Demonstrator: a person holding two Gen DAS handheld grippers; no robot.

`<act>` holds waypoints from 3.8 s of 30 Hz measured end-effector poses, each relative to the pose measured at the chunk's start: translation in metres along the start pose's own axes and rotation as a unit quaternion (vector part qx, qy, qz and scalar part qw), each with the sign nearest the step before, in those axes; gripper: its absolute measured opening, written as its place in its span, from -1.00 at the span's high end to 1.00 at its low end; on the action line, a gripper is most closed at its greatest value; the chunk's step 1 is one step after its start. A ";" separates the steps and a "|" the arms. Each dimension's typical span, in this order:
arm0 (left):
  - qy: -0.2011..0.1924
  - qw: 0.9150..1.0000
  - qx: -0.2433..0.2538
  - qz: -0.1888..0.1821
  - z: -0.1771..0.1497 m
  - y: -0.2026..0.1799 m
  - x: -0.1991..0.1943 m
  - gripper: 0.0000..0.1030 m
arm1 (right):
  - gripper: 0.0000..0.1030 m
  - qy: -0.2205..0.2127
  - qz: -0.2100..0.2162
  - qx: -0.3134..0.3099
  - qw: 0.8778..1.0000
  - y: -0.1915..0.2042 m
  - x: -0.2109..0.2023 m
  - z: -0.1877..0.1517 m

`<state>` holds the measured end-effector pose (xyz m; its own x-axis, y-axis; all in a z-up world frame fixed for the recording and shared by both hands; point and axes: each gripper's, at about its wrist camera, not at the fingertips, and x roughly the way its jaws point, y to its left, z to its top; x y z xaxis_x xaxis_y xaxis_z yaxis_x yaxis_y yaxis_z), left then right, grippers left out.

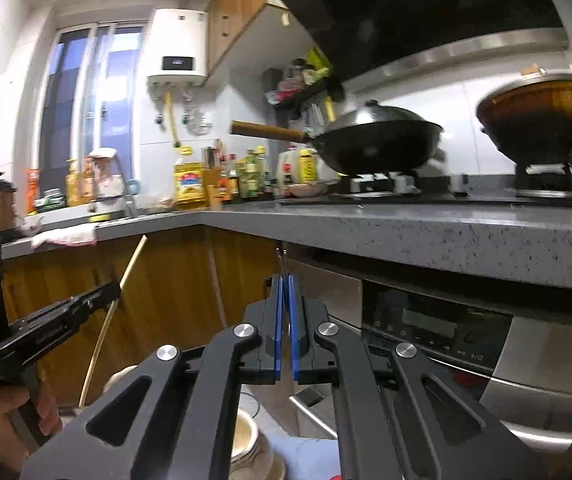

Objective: Organize utensils
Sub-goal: 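Drop the chopstick in the tall cup with left tool while right drops fork in small cup, then move both tools back down toward the remaining utensils on the cloth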

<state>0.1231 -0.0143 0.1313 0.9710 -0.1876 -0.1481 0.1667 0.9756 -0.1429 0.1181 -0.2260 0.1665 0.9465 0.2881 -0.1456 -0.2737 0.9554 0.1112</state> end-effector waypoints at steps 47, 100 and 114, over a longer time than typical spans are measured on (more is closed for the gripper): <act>0.004 0.999 0.034 0.017 -0.080 0.003 -0.032 -0.47 | -0.10 0.093 0.050 -0.043 0.994 0.009 0.043 -0.071; 0.205 0.972 0.083 0.080 -0.157 0.028 -0.087 -0.90 | -0.90 0.250 0.096 -0.048 0.962 -0.016 -0.025 -0.157; 0.248 0.963 0.053 0.091 -0.168 0.044 -0.100 -0.90 | -0.08 0.315 0.183 -0.109 0.925 0.066 -0.022 -0.170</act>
<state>0.0050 0.0286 -0.0244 0.7894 -0.0180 -0.6137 0.0433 0.9987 0.0264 0.0501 -0.1584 0.0094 0.5154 0.5098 -0.6888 -0.6484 0.7576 0.0755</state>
